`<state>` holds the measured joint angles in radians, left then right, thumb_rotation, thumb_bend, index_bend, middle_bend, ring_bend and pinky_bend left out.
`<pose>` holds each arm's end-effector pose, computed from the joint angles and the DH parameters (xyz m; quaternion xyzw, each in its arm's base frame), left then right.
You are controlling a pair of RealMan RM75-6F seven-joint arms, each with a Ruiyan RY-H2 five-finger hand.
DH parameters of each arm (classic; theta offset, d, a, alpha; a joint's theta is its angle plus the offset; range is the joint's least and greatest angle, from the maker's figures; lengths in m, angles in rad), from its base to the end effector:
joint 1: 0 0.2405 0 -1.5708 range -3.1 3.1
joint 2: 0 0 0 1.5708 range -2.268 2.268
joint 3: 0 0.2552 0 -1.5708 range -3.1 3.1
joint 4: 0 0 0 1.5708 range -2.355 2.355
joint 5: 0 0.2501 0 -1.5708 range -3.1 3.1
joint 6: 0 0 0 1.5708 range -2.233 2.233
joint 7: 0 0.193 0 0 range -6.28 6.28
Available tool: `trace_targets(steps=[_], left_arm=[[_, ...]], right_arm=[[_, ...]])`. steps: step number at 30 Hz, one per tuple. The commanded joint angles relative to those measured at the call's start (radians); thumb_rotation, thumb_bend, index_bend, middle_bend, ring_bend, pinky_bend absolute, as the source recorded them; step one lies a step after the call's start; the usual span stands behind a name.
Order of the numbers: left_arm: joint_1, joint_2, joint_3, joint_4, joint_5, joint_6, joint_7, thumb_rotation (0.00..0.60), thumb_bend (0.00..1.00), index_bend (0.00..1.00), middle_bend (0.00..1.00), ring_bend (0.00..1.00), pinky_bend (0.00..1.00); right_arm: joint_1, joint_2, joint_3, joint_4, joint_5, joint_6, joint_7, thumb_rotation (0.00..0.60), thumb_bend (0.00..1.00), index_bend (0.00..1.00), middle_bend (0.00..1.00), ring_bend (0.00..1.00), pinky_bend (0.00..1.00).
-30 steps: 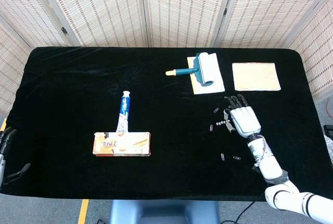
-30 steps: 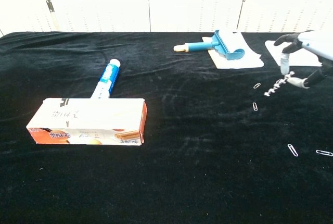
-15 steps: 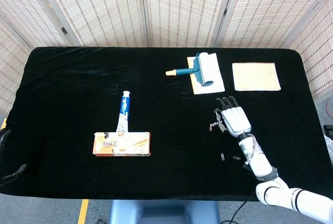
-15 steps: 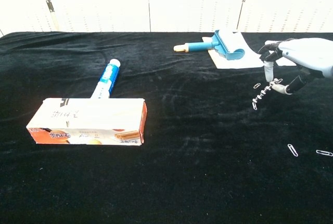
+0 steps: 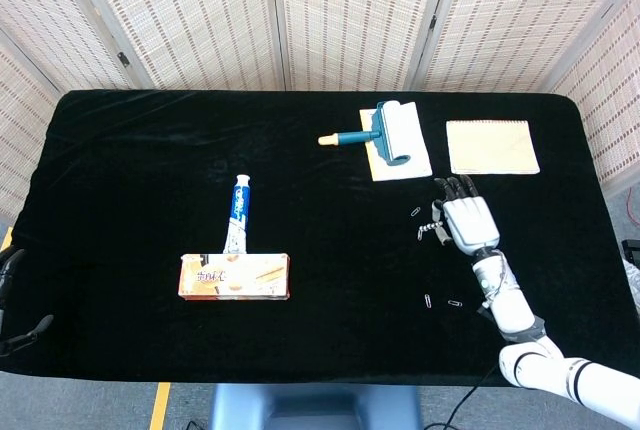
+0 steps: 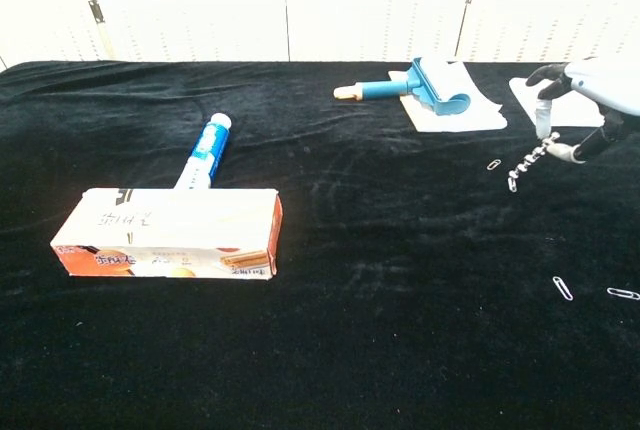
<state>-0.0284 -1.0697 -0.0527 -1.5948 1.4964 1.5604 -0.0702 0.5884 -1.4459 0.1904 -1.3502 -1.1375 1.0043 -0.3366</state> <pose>-0.3413 0.2153 0.1549 -0.5653 -0.3807 -0.3981 0.6140 -0.2450 -0.4131 -0.0037 0.6987 -0.3583 0.3114 0.5352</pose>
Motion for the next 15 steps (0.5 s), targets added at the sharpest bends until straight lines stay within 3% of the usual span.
trace_targets(steps=[1,15], left_arm=[[-0.002,-0.002,0.000,-0.001,-0.001,-0.003,0.005,0.600,0.25,0.00,0.07,0.05,0.01],[-0.005,0.000,-0.006,0.003,-0.014,-0.013,0.001,0.600,0.25,0.00,0.07,0.05,0.01]], right_arm=[[0.011,-0.001,0.010,0.022,0.019,-0.016,0.001,0.600,0.59,0.90,0.14,0.09,0.00],[0.070,-0.057,0.041,0.137,0.098,-0.094,0.005,0.600,0.59,0.90,0.14,0.10,0.00]])
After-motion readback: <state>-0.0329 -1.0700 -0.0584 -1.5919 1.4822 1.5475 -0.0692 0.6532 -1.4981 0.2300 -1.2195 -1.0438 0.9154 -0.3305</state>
